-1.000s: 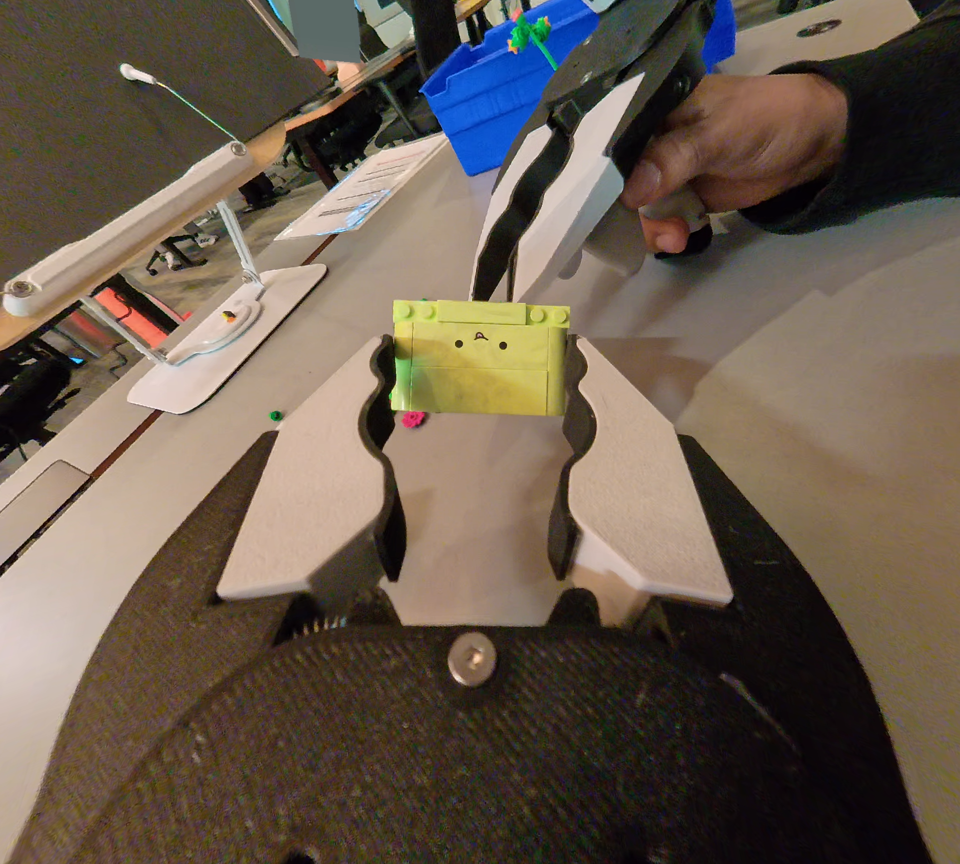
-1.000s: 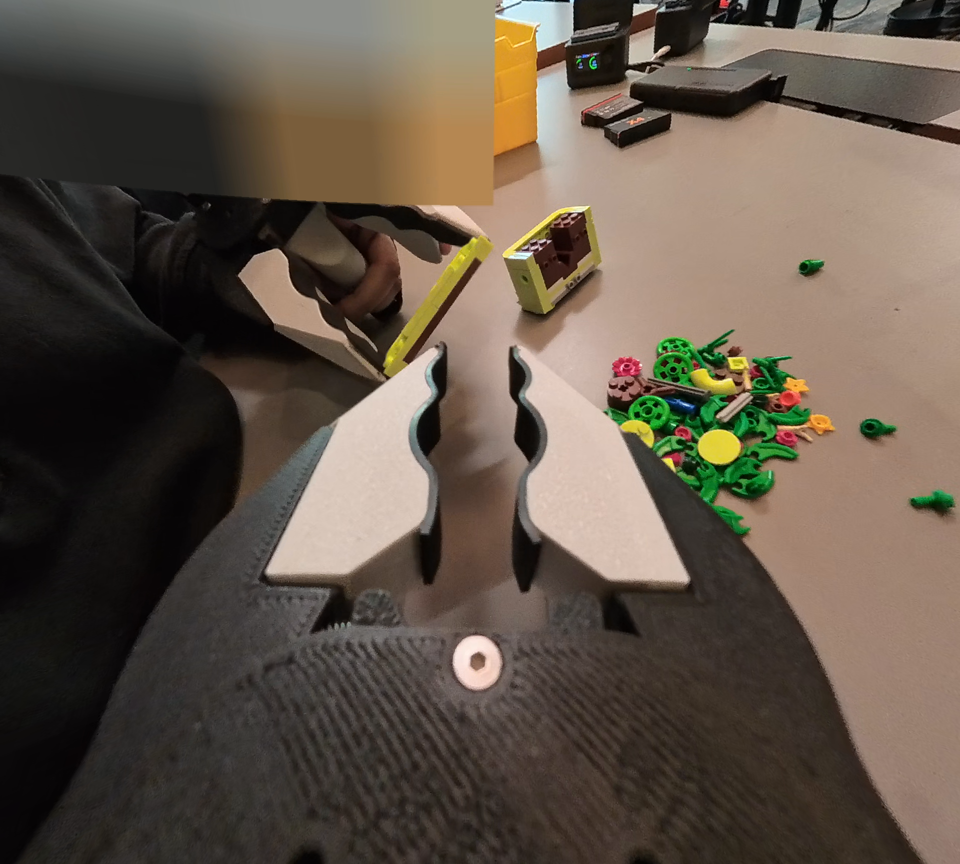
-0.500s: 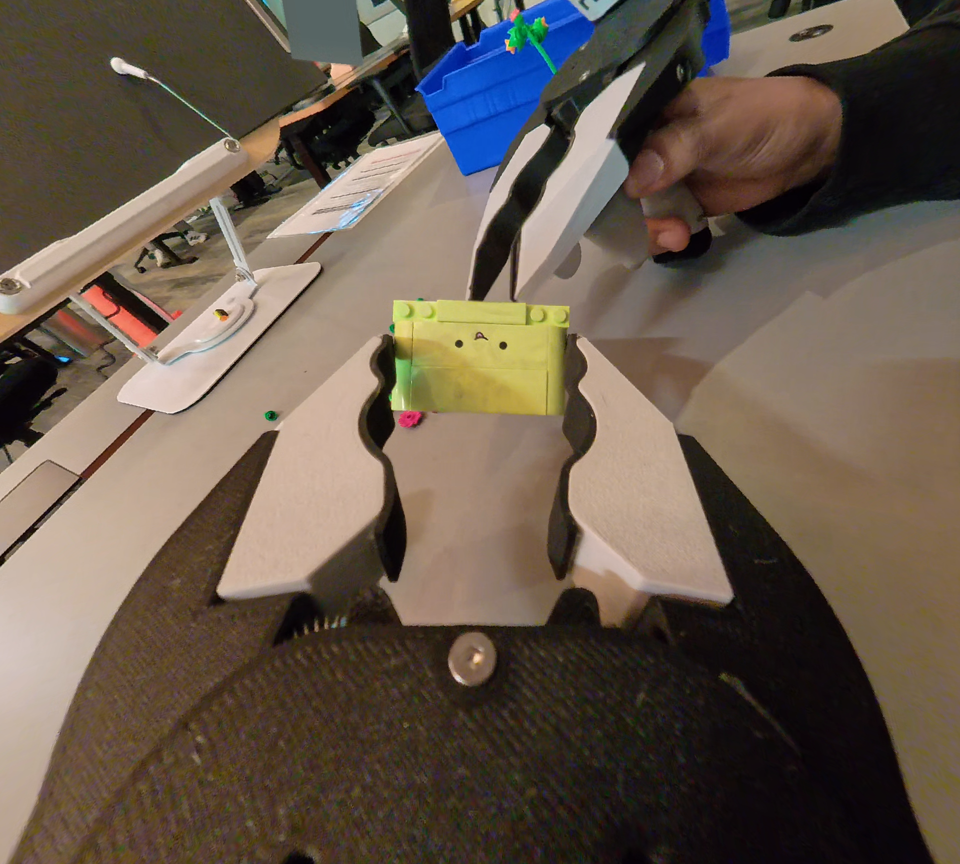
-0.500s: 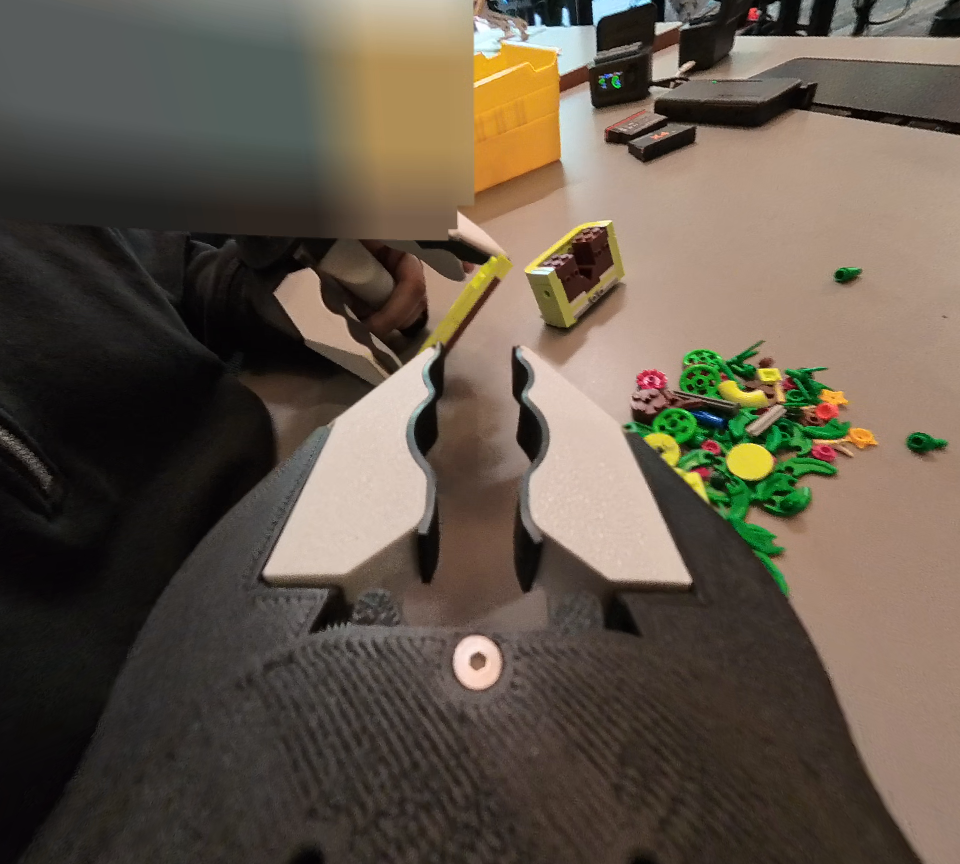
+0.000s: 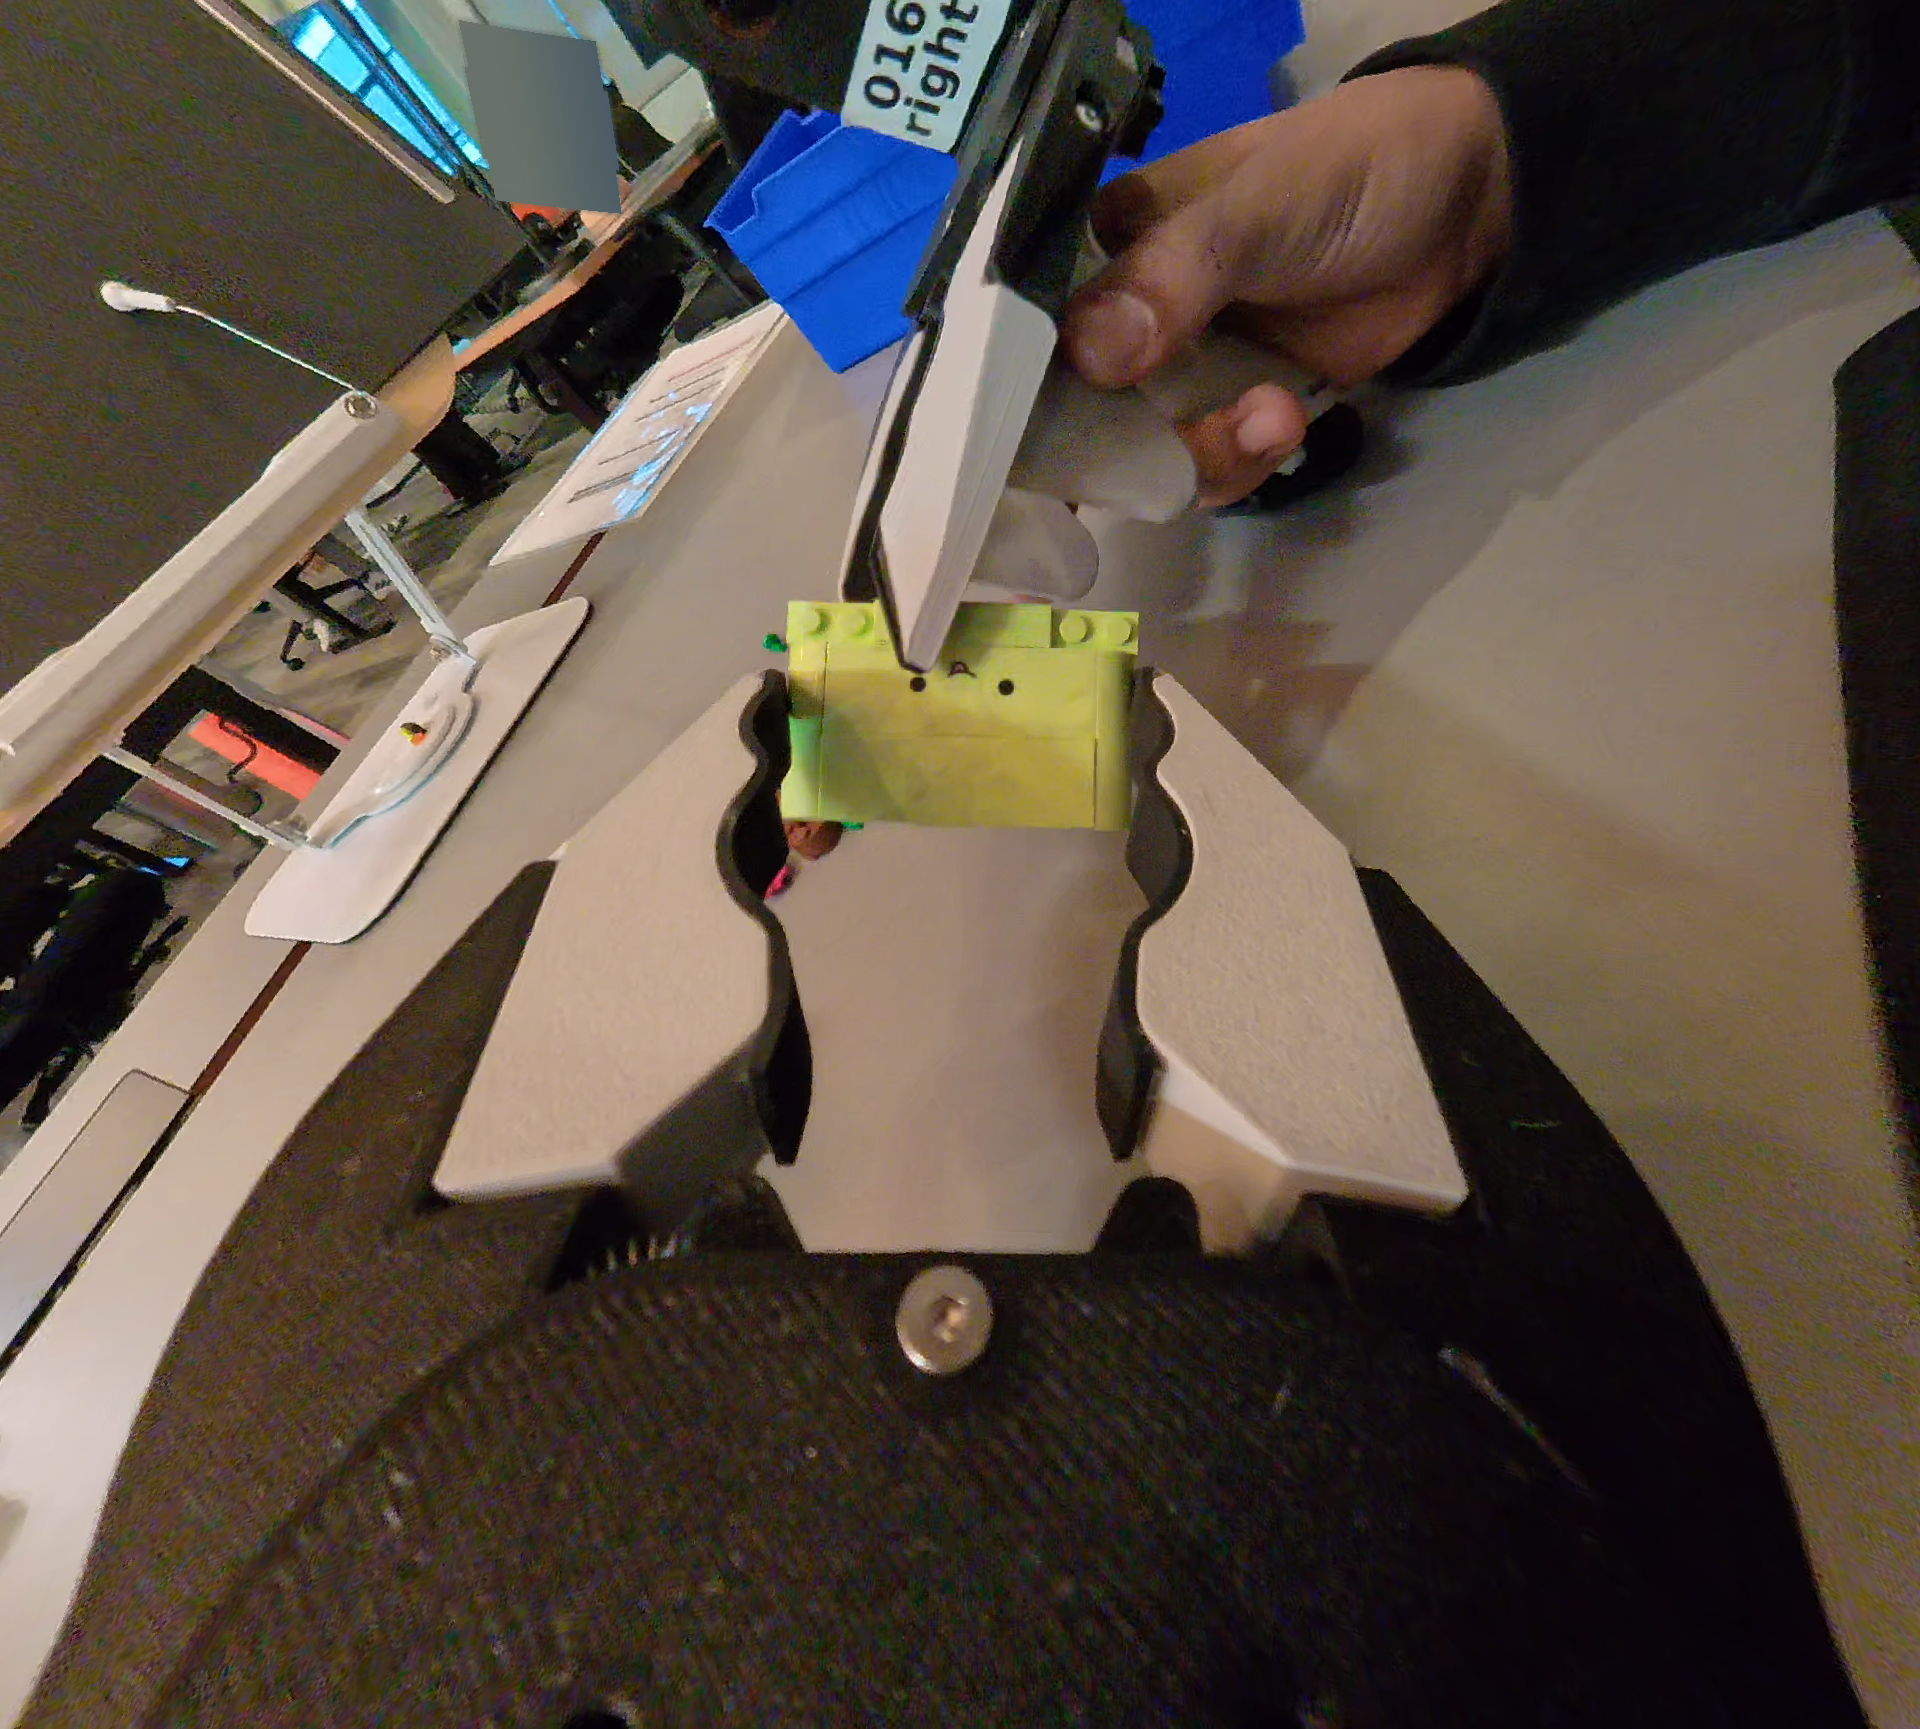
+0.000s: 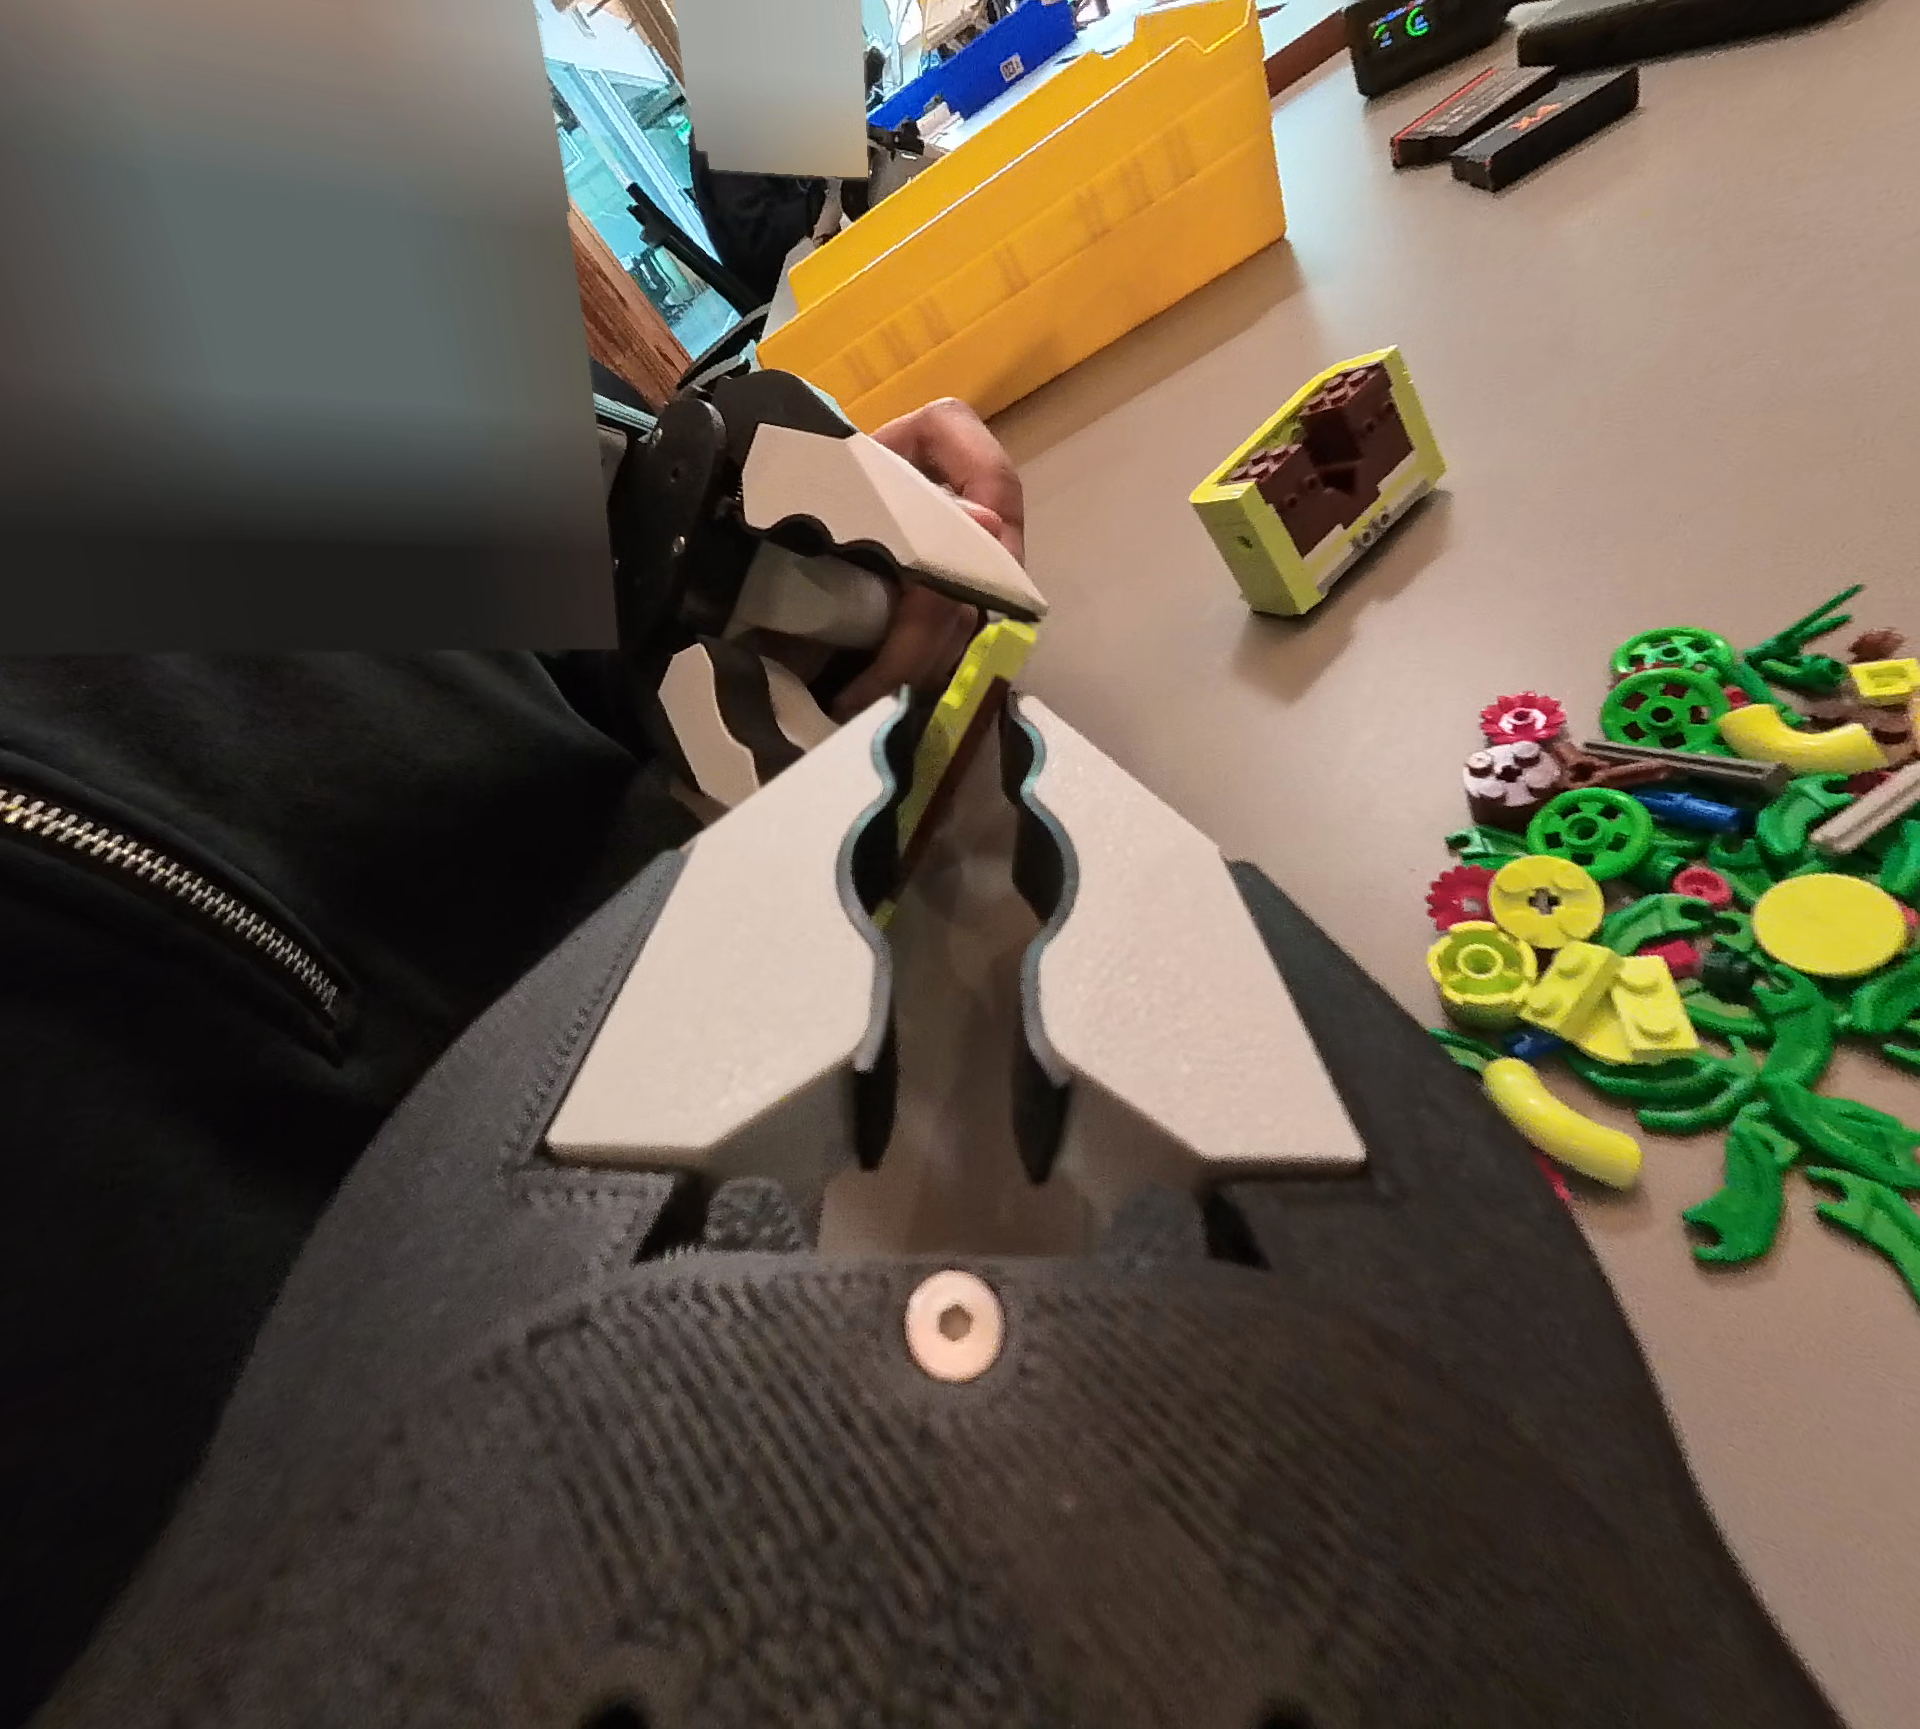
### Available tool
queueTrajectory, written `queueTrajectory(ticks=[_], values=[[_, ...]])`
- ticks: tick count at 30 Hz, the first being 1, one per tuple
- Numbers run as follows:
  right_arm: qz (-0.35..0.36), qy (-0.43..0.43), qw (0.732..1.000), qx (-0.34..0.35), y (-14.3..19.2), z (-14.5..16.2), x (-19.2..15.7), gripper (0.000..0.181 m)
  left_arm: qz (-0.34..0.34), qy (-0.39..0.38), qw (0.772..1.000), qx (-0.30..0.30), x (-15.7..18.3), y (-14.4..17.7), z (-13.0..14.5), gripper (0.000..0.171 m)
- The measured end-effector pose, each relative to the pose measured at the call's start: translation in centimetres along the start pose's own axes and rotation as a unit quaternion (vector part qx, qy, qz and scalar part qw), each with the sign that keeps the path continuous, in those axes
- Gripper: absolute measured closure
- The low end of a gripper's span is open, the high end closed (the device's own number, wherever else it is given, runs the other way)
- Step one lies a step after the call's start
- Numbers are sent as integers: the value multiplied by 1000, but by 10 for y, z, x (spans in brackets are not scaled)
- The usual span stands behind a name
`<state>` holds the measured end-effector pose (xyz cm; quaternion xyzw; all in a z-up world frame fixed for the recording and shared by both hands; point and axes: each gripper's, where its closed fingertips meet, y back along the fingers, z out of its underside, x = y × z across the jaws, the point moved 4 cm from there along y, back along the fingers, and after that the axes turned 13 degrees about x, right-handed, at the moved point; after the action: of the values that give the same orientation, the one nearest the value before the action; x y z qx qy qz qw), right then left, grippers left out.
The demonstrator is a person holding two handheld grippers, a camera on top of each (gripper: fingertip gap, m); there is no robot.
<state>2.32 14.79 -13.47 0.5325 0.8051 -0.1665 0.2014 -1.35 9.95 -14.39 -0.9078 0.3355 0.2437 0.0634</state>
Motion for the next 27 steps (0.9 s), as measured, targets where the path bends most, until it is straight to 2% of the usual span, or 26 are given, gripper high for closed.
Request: queueTrajectory(ticks=[3, 5, 8, 11, 13, 15, 18, 20, 23, 27], values=[[7, 3, 1000, 2, 4, -2, 2, 173, -11, 8, 1000, -6, -3, -1, 1, 107], [21, 25, 999, 14, 8, -6, 5, 174, -19, 41, 999, -1, -7, 0, 0, 106], [16, 68, 997, 45, 12, -17, -2, 174, -24, 142, 989, 28, -16, 2, -7, 102], [24, 188, 980, 52, 12, -22, -13, 174, -15, 243, 968, 57, -22, 4, -11, 102], [21, 275, 960, 47, 10, -21, -23, 174, -8, 287, 954, 84, -25, 7, -14, 111], [7, 325, 945, 44, 7, -18, -33, 174, -1, 306, 945, 112, -26, 9, -18, 132], [-20, 367, 928, 57, 7, -18, -45, 174, 35, 280, 949, 138, -17, 11, -27, 149], [-41, 401, 912, 72, 10, -18, -52, 174, 46, 226, 961, 151, -9, 12, -33, 162], [-51, 463, 882, 72, 12, -16, -56, 174, 29, 131, 978, 159, -6, 14, -36, 163], [-36, 523, 849, 60, 12, -13, -53, 174, 12, 93, 983, 158, -8, 16, -37, 164]])
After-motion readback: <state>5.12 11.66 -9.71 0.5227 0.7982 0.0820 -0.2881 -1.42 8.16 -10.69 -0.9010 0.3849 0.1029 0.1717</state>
